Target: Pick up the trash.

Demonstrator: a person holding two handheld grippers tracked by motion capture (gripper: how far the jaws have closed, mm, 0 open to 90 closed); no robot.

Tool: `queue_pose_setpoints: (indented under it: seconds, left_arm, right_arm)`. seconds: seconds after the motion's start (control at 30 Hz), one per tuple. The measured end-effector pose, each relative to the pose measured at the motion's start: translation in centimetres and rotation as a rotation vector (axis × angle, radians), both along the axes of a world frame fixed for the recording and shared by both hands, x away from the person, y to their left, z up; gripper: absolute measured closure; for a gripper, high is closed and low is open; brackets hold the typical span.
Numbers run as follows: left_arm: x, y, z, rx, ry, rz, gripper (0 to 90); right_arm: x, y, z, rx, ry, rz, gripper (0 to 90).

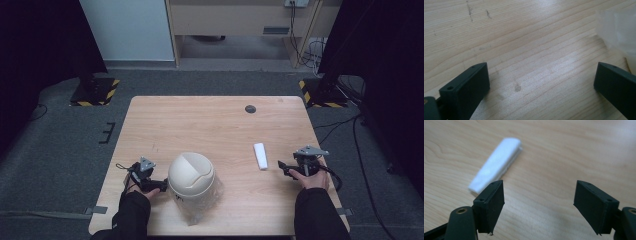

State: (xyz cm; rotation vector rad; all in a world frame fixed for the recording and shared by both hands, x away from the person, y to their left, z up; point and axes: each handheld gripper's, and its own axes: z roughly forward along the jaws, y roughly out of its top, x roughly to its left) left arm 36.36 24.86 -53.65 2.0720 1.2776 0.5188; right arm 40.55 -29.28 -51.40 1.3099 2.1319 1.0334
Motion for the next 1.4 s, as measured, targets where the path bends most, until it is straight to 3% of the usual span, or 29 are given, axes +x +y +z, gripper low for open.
queue_pose_setpoints:
  seconds: [0.17, 0.3, 0.47, 0.63, 0.87, 1.13, 1.4]
  left_arm:
    - [0.0, 0.0, 0.0, -0.001, -0.001, 0.001, 0.0]
    - [0.0, 0.0, 0.0, 0.001, 0.0, 0.0, 0.0]
    - [0.0, 0.0, 0.0, 0.0, 0.0, 0.001, 0.0]
    - [0.0, 0.0, 0.0, 0.0, 0.0, 0.001, 0.0]
    - [0.0, 0.0, 0.0, -0.001, 0.0, 0.001, 0.0]
    - [0.0, 0.0, 0.0, -0.001, 0.0, 0.001, 0.0]
    - [0.0, 0.0, 0.0, 0.001, 0.001, 0.0, 0.0]
  right_arm:
    - [-0.4, 0.1, 1.2, 0.012, -0.08, 0.03, 23.6]
    - [-0.3, 0.4, 2.3, 0.057, -0.138, 0.057, 23.0]
    - [-0.2, 0.8, 2.8, 0.083, -0.161, 0.091, 22.0]
    - [0.1, 1.3, 3.1, 0.063, -0.162, 0.14, 21.9]
    - [0.3, 1.9, 4.0, 0.081, -0.193, 0.184, 21.5]
    - [-0.4, 2.1, 7.0, 0.133, -0.289, 0.259, 20.7]
    - [-1.0, 2.4, 9.4, 0.16, -0.339, 0.293, 20.2]
